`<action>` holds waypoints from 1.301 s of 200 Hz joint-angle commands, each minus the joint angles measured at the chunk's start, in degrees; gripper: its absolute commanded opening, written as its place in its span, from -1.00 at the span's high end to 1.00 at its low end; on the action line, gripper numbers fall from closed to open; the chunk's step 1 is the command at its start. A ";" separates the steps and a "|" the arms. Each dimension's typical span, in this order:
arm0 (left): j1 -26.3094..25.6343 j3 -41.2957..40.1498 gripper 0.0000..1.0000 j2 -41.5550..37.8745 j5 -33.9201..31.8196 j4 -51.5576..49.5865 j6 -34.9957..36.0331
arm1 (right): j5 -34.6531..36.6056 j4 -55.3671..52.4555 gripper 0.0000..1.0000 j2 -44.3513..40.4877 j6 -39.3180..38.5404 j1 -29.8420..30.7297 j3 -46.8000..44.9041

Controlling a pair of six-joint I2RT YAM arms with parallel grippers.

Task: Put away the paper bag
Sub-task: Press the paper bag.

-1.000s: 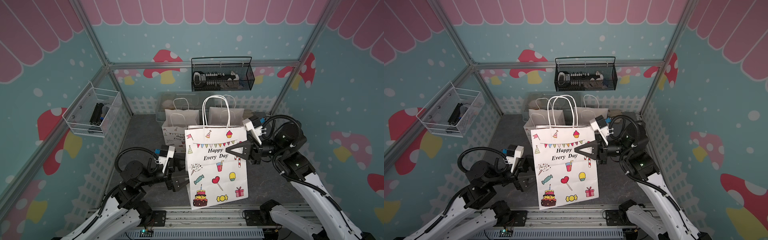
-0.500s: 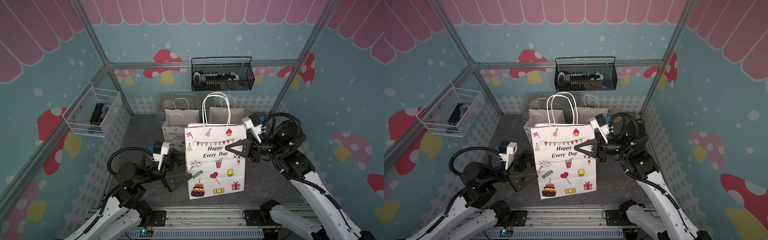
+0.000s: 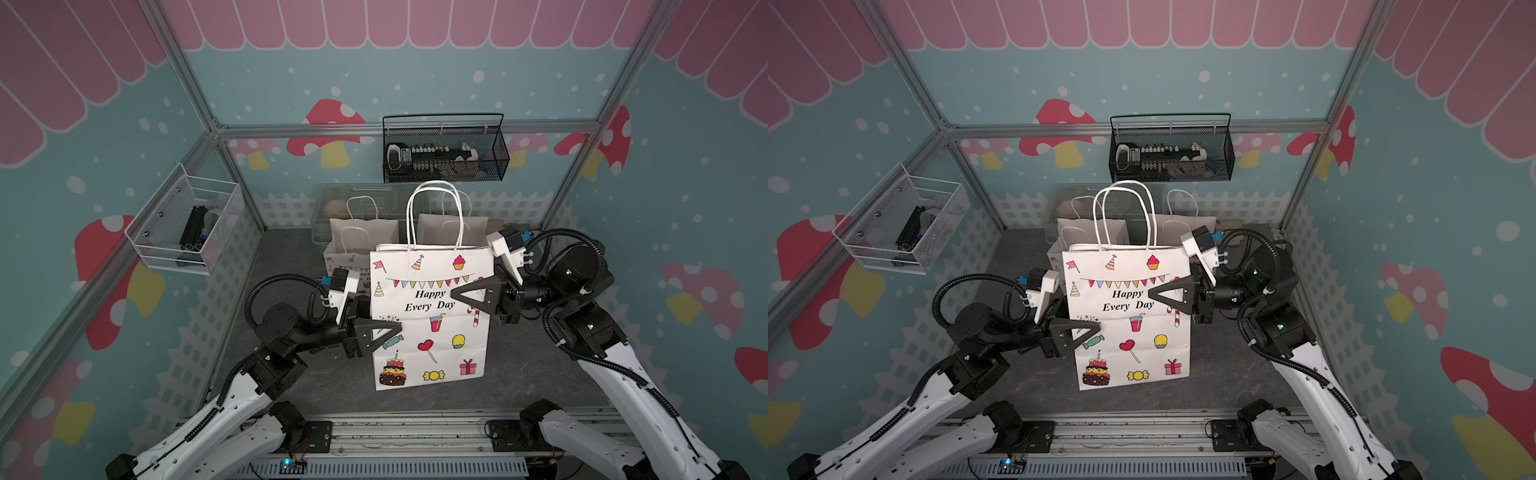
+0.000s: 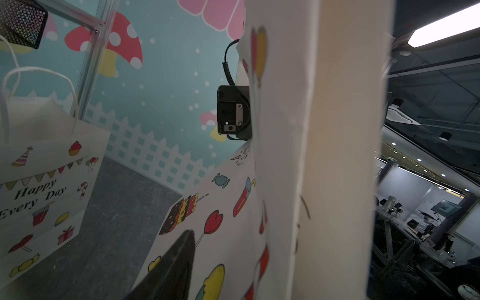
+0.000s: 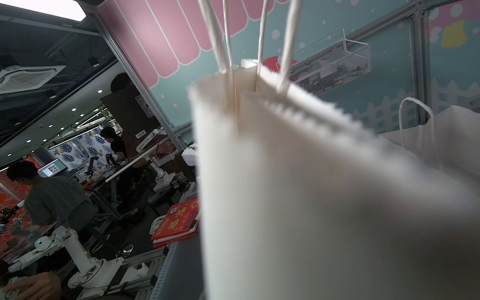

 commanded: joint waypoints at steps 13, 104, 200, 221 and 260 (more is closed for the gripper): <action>0.22 1.46 0.21 0.31 -1.29 -3.00 1.71 | 4.47 0.75 0.75 -1.39 -0.08 -0.17 -0.69; 2.19 -0.44 0.71 -0.99 -3.65 2.59 -3.31 | 7.06 -5.46 -0.76 -5.98 -2.39 -0.17 -3.38; 4.15 -2.32 0.67 3.85 0.96 13.12 -11.18 | 10.53 -5.82 0.59 -7.73 -3.72 -0.17 -4.47; 4.16 -1.80 0.51 5.32 2.92 13.36 -11.68 | 10.59 -4.87 0.93 -6.94 -3.63 -0.16 -4.22; 4.15 0.42 0.05 6.39 6.42 10.75 -10.35 | 8.96 -10.96 1.00 -4.59 -8.43 -0.16 -0.51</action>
